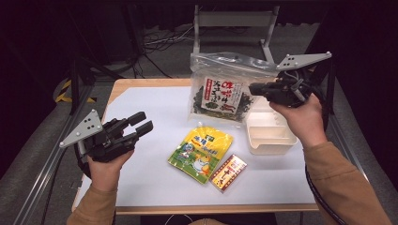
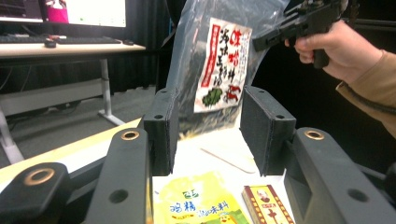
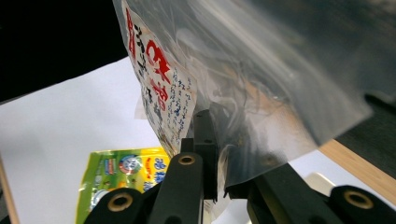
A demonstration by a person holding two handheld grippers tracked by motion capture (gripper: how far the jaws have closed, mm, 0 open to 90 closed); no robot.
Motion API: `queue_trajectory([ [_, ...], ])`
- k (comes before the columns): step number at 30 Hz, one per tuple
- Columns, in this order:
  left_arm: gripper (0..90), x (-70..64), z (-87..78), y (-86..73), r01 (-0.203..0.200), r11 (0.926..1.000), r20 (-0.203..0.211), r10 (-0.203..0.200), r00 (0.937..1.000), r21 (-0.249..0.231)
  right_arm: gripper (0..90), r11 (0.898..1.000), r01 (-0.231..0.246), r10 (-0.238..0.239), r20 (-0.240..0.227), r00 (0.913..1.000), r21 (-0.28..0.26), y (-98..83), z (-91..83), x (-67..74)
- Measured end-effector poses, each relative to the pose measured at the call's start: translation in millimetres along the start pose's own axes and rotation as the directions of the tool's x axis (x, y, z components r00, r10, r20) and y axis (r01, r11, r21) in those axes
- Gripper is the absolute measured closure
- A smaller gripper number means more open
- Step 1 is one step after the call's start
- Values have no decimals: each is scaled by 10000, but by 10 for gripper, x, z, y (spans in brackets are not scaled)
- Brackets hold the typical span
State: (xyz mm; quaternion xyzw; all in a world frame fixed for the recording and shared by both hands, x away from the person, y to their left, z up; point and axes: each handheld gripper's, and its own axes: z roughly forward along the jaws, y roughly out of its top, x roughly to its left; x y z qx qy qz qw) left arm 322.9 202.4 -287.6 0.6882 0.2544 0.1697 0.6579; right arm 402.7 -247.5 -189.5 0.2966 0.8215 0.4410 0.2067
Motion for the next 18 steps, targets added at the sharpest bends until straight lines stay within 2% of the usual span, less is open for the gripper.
queue_trajectory([
  [6,541,38,44,-33,84,9988,-142,-77,9999,472,857,9996,-214,208,334,9992,196,38,-58,-146],
  [8,529,49,65,-51,107,9974,-225,-92,9997,708,858,9985,-406,388,492,9980,355,48,-75,-234],
  [14,516,77,78,-72,85,9963,-324,-58,9995,859,857,9960,-567,496,1002,9937,694,73,-110,-374],
  [18,510,86,87,-85,107,9949,-396,-68,9992,1004,857,9940,-769,676,1158,9910,784,74,-128,-461],
])
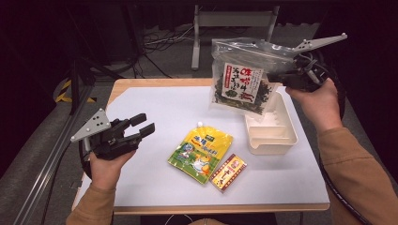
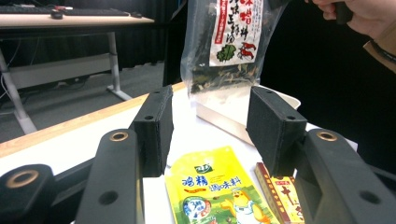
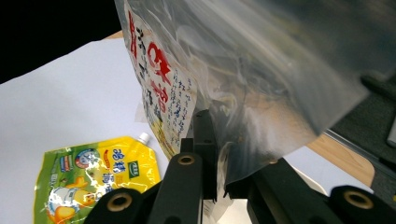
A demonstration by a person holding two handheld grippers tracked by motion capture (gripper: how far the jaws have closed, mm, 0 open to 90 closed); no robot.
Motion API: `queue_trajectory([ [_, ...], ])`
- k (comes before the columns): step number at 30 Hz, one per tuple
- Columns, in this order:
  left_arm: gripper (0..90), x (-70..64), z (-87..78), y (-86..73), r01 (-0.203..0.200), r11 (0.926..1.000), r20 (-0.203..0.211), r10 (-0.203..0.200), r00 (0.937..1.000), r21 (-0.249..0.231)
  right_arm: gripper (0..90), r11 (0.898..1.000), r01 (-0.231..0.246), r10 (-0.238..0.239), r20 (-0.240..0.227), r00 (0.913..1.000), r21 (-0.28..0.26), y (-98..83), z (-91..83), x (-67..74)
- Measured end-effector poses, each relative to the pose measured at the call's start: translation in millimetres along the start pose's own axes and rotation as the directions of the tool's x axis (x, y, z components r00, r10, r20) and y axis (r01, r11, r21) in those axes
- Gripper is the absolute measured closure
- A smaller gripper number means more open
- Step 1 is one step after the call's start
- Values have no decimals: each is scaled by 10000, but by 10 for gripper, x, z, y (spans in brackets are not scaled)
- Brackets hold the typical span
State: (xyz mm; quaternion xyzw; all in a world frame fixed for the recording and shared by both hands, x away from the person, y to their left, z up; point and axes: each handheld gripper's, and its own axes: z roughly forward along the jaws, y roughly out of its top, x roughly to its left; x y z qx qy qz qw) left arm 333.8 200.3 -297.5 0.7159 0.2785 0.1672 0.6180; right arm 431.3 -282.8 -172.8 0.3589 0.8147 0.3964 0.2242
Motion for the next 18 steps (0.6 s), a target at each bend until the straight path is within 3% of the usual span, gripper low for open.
queue_trajectory([
  [8,505,-6,15,-8,-71,9999,-70,72,9999,77,857,9990,-362,347,574,9977,252,16,-44,-160],
  [12,458,4,35,-18,97,9997,-87,-95,9999,232,855,9979,-591,566,892,9944,260,10,-53,-247],
  [18,429,-2,65,-32,-156,9985,-420,178,9990,521,854,9957,-843,790,1220,9894,394,-22,-43,-335],
])
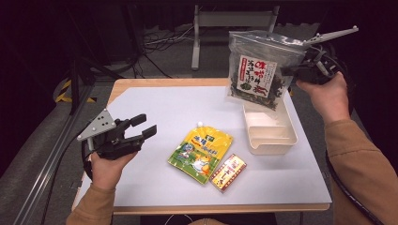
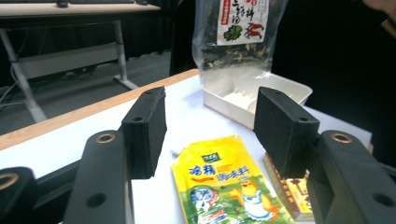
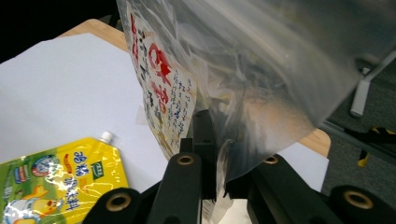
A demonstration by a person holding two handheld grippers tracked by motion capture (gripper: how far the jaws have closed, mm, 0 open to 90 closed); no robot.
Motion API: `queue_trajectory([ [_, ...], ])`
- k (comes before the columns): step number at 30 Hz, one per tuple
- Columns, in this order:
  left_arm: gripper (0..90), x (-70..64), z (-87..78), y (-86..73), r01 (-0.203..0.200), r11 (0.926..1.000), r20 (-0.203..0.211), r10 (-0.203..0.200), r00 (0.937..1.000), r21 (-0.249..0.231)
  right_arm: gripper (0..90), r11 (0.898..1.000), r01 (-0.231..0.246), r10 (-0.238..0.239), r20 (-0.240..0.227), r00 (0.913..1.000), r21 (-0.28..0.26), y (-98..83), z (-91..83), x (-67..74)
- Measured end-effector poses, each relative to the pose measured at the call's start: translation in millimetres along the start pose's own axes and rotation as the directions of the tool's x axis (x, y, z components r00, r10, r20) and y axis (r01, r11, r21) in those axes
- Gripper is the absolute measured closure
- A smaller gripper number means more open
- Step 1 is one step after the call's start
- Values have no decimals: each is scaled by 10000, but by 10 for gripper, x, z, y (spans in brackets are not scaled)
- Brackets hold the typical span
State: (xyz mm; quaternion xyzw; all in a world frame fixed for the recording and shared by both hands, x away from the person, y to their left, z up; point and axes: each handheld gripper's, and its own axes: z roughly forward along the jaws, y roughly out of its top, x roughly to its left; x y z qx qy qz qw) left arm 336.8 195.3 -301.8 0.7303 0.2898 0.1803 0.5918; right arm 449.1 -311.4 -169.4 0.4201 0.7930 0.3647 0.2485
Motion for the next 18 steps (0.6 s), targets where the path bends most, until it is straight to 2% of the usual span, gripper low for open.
queue_trajectory([
  [6,417,23,37,-27,-2,9997,-106,5,9999,229,854,9993,-328,321,401,9987,161,-47,16,-128],
  [18,401,61,79,-55,256,9984,-19,-256,9997,503,854,9974,-708,696,886,9936,104,-166,76,-263],
])
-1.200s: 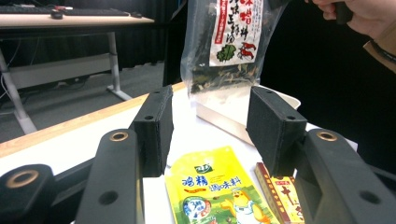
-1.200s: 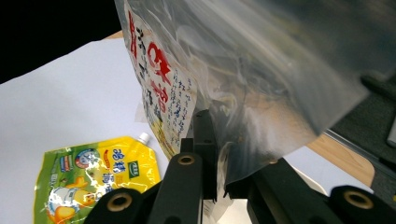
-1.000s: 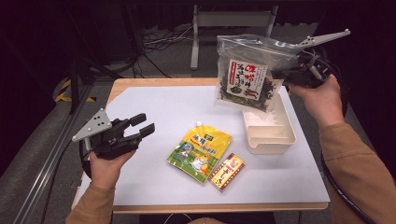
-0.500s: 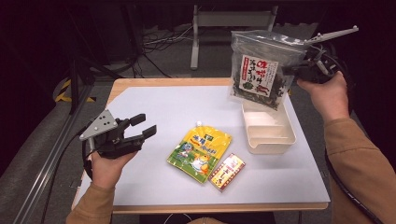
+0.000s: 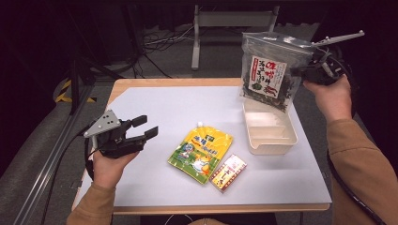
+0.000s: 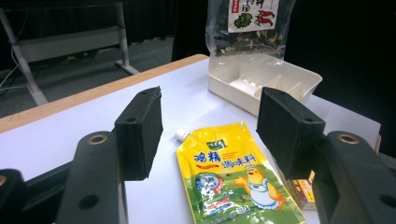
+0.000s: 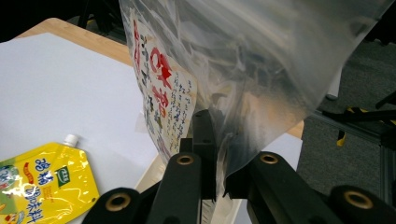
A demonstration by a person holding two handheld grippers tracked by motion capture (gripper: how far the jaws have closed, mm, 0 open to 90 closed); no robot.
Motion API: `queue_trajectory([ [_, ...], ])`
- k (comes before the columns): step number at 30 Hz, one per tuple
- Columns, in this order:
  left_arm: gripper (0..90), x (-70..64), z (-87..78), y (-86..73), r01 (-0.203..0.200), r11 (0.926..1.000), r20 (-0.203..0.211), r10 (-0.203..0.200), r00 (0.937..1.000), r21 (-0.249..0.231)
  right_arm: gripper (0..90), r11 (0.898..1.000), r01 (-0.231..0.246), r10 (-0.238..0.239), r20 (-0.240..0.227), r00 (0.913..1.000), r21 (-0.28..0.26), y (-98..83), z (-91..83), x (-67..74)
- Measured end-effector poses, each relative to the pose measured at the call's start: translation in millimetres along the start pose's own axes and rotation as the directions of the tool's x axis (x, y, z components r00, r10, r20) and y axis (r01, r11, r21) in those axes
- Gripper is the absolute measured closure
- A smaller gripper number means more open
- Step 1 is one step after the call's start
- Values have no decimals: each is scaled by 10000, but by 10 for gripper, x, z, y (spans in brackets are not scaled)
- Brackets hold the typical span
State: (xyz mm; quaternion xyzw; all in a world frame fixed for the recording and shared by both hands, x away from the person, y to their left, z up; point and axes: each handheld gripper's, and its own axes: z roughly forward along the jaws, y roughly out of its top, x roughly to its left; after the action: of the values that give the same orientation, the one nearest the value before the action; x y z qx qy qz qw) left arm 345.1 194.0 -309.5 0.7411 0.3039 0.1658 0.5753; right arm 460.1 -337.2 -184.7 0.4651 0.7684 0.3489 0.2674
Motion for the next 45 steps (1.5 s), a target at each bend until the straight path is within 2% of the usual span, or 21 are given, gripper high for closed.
queue_trajectory([
  [4,379,4,22,-17,-94,9999,-176,95,9998,92,854,9998,-169,168,67,9998,98,-42,56,-48],
  [6,377,8,27,-21,-50,9999,-156,52,9999,99,854,9997,-212,211,79,9997,127,-54,71,-60],
  [8,374,30,40,-34,227,9996,-30,-226,9997,174,854,9994,-282,279,154,9995,207,-92,117,-94],
  [11,359,50,59,-54,235,9994,-131,-232,9996,257,854,9991,-307,300,241,9993,282,-120,152,-120],
  [14,344,73,76,-75,30,9995,-236,-23,9997,301,854,9989,-332,320,355,9989,340,-149,175,-150],
  [18,332,91,92,-98,8,9993,-341,4,9994,375,853,9983,-430,410,499,9979,393,-171,181,-187],
  [29,331,94,113,-119,106,9986,-300,-90,9995,527,853,9988,-319,293,713,9970,365,-194,201,-169],
  [35,332,102,122,-124,-5,9983,-259,21,9997,582,853,9993,-274,255,713,9971,257,-229,239,-151],
  [40,331,93,133,-132,93,9982,-242,-79,9997,584,851,9985,-276,244,656,9975,476,-275,317,-143],
  [45,331,103,138,-138,69,9980,-253,-53,9997,633,845,9965,-572,538,558,9970,613,-387,431,-186],
])
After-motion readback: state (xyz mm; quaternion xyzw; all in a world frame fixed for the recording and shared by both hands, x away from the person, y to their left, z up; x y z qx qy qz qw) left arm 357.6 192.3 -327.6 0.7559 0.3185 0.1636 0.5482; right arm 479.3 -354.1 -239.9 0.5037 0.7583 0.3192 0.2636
